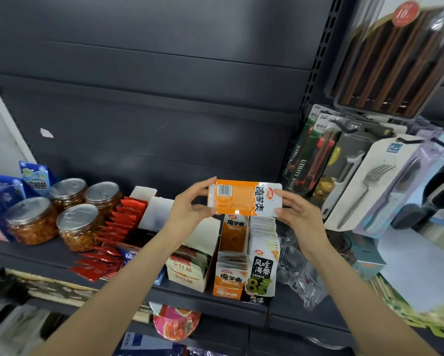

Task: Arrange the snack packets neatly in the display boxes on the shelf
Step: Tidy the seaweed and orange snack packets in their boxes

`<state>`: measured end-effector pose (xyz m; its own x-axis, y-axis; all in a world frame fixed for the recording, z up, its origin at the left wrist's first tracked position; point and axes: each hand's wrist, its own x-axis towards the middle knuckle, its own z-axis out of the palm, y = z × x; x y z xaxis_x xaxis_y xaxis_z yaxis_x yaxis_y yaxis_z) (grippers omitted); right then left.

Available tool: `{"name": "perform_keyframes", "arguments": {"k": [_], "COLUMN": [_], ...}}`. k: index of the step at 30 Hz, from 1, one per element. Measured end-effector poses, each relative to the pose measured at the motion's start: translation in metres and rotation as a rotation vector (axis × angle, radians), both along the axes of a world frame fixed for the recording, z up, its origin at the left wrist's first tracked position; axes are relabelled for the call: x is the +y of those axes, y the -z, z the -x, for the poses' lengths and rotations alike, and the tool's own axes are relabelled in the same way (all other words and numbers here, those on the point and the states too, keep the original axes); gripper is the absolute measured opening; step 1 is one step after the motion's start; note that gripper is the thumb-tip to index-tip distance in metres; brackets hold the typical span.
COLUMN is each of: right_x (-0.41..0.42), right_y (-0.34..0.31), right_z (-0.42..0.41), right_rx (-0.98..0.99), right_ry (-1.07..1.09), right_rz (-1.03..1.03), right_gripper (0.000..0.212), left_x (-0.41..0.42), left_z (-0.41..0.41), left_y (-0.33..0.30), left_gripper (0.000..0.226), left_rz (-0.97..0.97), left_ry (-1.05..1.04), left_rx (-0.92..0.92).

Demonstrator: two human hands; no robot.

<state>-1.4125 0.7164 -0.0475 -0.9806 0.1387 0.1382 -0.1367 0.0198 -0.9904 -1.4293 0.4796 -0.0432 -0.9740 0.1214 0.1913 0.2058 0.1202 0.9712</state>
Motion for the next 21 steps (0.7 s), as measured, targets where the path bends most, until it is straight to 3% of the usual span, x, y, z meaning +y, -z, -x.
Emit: {"name": "perform_keyframes", "arguments": {"k": [11, 16, 21], "right_x": [-0.001, 0.002, 0.003], "right_y": [0.001, -0.002, -0.004], "right_z": [-0.007, -0.009, -0.006], "right_rx": [0.040, 0.045, 0.177], "right_ry": [-0.029, -0.062, 0.013], "right_rz": [-0.018, -0.129, -0.381], "right_gripper": [0.042, 0.041, 0.029], "left_x": [-0.008, -0.010, -0.009], "left_z": [-0.009, -0.009, 0.000], "left_y": [0.008, 0.012, 0.015], "left_gripper": [0.060, 0.048, 0.030], "left_rz": [0.002, -0.051, -0.357], "left_ry": [-0.011, -0.043, 0.036], "left_rx": [0.001, -0.157, -0.476]}}
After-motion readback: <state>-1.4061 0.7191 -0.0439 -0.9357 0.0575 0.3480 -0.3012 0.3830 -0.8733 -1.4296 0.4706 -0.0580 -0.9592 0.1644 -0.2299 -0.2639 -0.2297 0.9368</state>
